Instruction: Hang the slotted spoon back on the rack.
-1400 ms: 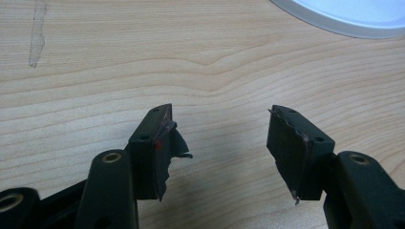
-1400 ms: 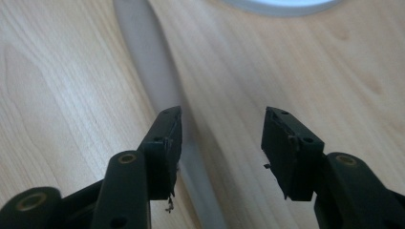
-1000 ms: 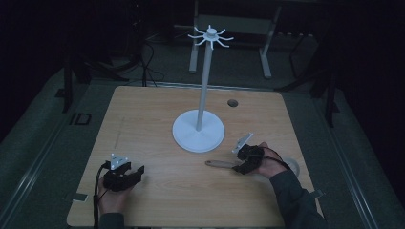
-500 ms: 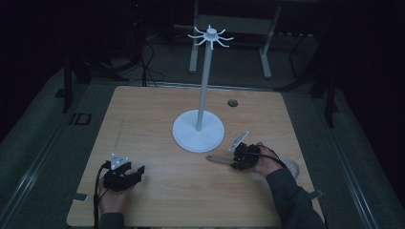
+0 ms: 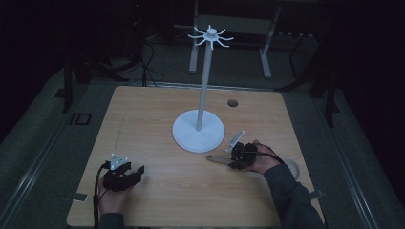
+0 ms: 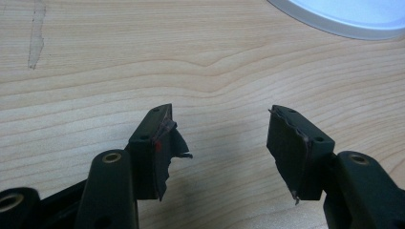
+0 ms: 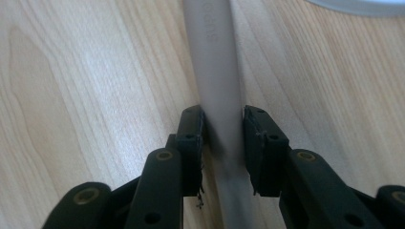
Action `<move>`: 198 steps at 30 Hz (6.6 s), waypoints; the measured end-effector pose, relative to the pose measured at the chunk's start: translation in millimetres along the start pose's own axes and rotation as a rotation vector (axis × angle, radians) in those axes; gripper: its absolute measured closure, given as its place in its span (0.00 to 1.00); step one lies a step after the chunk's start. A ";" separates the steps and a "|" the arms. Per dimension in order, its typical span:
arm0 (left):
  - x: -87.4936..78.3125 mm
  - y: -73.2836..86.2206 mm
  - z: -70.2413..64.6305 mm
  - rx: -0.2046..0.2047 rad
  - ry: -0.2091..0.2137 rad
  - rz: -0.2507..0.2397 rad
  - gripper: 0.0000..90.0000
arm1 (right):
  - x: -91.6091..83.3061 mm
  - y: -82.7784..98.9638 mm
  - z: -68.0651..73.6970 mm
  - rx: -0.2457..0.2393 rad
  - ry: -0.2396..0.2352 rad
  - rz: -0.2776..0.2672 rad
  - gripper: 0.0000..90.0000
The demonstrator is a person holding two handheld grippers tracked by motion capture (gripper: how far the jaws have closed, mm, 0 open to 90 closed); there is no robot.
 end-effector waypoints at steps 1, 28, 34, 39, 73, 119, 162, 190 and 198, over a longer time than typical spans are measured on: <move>0.1 0.0 -0.1 0.000 0.000 -0.001 0.47 | -0.2 -0.3 1.3 -0.024 0.015 0.001 0.78; 1.8 -0.5 -1.4 0.005 -0.001 0.004 0.47 | -55.6 0.6 -8.5 0.093 0.114 -0.363 0.80; 1.8 -0.5 -1.3 0.004 -0.001 0.004 0.47 | -65.7 -2.7 -8.4 0.103 0.142 -0.435 0.80; 1.7 -0.6 -1.4 0.005 -0.001 0.004 0.47 | -73.6 -8.7 -6.7 0.109 0.180 -0.483 0.80; 1.5 -0.7 -1.1 0.007 0.000 0.002 0.47 | -114.2 -30.7 -9.0 0.163 0.300 -0.725 0.80; 1.0 -0.7 -0.3 0.000 -0.001 0.000 0.47 | -137.7 -33.3 -6.3 0.222 0.388 -0.905 0.81; 1.0 -0.7 -0.3 0.002 0.000 0.000 0.47 | -166.4 -61.6 -11.8 0.231 0.408 -0.971 0.81; 1.2 -1.2 0.0 -0.001 0.001 -0.001 0.47 | -178.4 -71.1 -20.3 0.264 0.412 -1.004 0.81; 1.2 -1.1 -0.4 0.000 0.001 0.000 0.47 | -184.8 -73.2 -24.8 0.282 0.408 -1.021 0.81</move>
Point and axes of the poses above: each handheld gripper's, and its own axes: x roughly forward along the jaws, y roughly out of its underside, z roughly to its left, the point moved 2 cm from there along x, roughly forward along the jaws
